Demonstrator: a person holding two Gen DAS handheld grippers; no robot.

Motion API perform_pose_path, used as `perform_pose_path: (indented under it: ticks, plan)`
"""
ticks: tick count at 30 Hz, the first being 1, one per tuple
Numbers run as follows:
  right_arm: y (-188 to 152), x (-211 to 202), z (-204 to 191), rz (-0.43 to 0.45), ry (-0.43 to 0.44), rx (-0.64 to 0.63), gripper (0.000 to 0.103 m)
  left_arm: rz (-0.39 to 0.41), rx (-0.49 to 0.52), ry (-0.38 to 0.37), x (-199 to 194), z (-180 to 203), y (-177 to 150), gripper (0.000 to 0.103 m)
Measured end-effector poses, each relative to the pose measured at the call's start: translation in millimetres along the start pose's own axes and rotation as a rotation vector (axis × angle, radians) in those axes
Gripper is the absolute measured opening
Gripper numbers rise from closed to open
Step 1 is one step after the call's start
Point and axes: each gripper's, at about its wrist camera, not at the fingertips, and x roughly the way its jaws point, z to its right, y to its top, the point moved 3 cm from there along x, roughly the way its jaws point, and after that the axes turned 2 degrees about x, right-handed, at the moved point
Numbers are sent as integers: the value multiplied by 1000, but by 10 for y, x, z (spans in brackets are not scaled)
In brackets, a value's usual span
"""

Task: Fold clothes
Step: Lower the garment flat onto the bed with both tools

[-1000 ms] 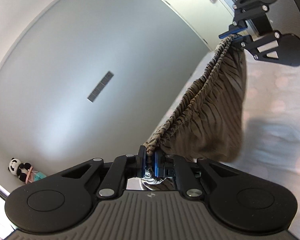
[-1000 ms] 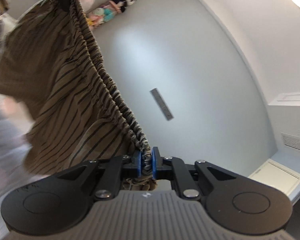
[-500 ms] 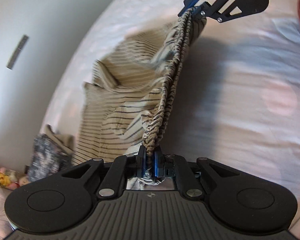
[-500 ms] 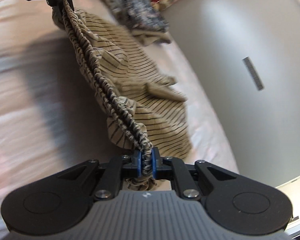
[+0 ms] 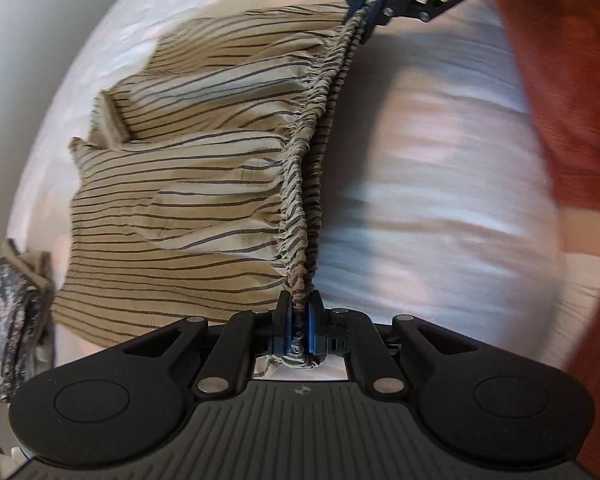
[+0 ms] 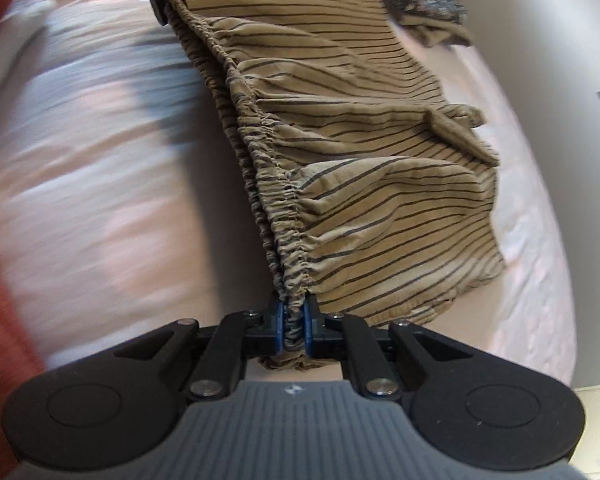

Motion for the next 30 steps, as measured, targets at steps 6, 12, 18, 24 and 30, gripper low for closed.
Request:
perform_pose_path:
  ticks: [6, 12, 18, 24, 30]
  plan:
    - [25, 9, -125, -96, 170, -2, 11, -46, 78, -166, 14, 253, -46, 5]
    - [97, 390, -79, -150, 240, 53, 12, -101, 65, -223, 314, 206, -22, 5]
    - [114, 354, -14, -139, 293, 88, 12, -92, 54, -249, 341, 146, -50, 5]
    - [167, 330, -52, -154, 321, 78, 12, -73, 37, -274, 269, 61, -58, 5]
    - [240, 427, -42, -137, 311, 146, 20, -73, -34, -251, 436, 22, -83, 10]
